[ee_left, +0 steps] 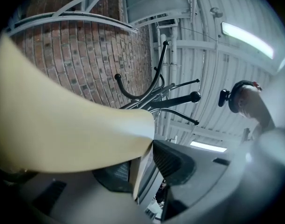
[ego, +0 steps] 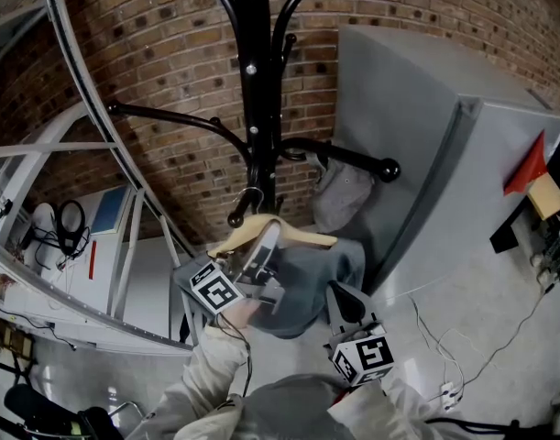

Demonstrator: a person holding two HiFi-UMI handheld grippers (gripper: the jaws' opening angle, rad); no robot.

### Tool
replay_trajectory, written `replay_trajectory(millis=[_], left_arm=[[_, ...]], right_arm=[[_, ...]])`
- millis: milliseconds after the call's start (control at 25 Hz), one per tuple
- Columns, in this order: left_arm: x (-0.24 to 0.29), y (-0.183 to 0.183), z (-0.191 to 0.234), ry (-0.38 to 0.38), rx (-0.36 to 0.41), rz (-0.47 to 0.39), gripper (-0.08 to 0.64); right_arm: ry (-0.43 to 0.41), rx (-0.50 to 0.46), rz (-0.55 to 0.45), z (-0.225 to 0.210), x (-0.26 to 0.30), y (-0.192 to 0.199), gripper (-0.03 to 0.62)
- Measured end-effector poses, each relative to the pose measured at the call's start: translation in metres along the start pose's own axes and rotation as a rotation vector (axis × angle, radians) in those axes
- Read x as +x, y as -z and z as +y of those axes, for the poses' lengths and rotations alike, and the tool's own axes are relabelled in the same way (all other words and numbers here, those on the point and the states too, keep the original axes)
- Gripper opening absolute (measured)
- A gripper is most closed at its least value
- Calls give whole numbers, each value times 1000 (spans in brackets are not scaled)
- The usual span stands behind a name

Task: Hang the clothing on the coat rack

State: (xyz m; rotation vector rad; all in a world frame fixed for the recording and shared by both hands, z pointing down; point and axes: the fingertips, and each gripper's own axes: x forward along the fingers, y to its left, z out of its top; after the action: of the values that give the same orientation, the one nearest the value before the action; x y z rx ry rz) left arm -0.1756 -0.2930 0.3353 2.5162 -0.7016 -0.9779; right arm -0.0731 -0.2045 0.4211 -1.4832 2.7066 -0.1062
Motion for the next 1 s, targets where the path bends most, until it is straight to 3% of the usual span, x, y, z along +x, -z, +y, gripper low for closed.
replay_trajectory(millis=[680,880,1000], left_arm=[[-22,23,19,-99,-39,15,123],[-36,37,15,-166,43,60,118],[-47,46,10,-233,122,88,79]], right_arm=[[-27,52,26,-8,-4,12,23],[-54,62,41,-11,-6,16,23],[-86,67,51,-8,-6,19,23]])
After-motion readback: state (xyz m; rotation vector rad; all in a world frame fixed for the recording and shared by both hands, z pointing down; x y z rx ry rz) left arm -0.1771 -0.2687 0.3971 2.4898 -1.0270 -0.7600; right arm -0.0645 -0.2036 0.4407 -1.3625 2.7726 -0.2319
